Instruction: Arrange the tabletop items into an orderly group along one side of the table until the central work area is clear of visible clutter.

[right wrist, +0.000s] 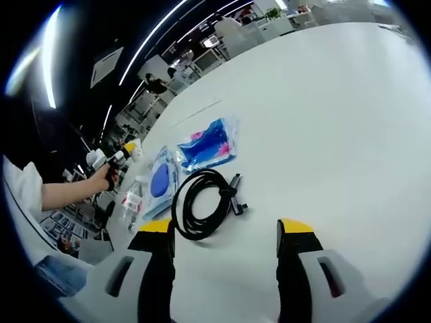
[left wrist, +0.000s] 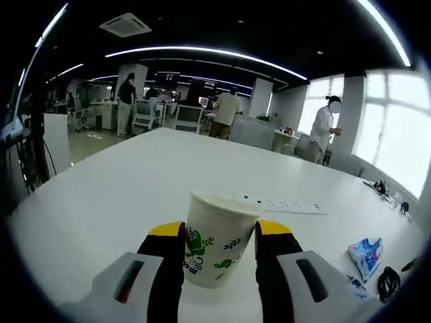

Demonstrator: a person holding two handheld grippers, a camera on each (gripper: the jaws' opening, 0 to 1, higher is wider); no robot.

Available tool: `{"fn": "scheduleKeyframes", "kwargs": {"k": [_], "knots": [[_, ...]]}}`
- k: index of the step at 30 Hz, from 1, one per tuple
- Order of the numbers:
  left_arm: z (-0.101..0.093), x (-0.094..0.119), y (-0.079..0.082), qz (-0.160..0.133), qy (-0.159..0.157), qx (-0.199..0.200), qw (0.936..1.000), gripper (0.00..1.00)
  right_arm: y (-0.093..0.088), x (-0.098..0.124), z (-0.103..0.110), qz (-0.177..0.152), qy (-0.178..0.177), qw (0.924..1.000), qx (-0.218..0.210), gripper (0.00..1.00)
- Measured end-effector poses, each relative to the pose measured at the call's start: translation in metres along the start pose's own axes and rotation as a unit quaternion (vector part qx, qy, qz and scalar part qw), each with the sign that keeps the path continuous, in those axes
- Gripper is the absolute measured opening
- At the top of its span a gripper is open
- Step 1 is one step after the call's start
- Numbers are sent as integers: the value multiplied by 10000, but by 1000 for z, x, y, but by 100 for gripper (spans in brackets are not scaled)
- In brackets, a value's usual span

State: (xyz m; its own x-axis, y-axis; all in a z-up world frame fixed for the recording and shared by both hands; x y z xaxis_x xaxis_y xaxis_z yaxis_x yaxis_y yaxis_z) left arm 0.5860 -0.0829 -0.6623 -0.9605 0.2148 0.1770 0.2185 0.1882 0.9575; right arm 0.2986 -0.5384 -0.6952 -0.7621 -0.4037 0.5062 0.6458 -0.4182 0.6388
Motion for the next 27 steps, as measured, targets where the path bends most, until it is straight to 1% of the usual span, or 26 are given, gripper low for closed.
{"fn": "scheduleKeyframes", "kwargs": {"k": [2,3,4,9,13,15,19,20,22,24,27], "knots": [[1,0,-3,-5,-14,-18,10000,40,-3,-1,2,69,15,10000,27,60],[9,-5,-10,7,-30,-4,10000,40,-4,-1,3,100,32,9999,57,60],[11,-6,-11,8,-35,-11,10000,40,-4,-2,3,105,40,9999,61,60],[27,-13,-29,65,-23,-5,10000,40,-3,-2,6,120,96,9998,118,60],[32,-13,-38,123,-49,-90,9999,41,-4,-3,7,150,104,9998,126,60],[29,-8,-37,63,-51,-93,9999,40,-5,-3,8,177,122,9997,141,60],[23,-2,-36,42,-32,-87,9999,40,-5,-4,8,197,139,9996,150,60],[16,4,-35,37,-32,-111,9999,40,-5,-4,8,196,141,9996,150,60],[13,8,-35,45,-28,-150,9999,40,-6,-4,8,194,142,9996,144,60],[5,19,-36,56,-15,-155,9999,39,-6,-4,8,190,143,9996,141,60],[2,26,-37,84,-3,-210,9997,39,-6,-4,7,187,143,9996,126,60]]}}
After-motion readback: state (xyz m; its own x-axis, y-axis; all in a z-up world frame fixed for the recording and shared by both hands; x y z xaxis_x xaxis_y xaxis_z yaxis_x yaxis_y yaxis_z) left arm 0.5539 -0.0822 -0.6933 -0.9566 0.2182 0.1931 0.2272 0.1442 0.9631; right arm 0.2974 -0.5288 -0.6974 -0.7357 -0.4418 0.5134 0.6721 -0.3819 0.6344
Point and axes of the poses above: the point that each gripper's makers call its tool centre point, and the gripper's own axes: x roughly backward along the fingers, z roughly to its left, y roughly out of its top, the point moved 5 cm from there along x, roughly backward along the fingers, and after that the axes turned 9 degrees about -z, right-handed, at the moved point
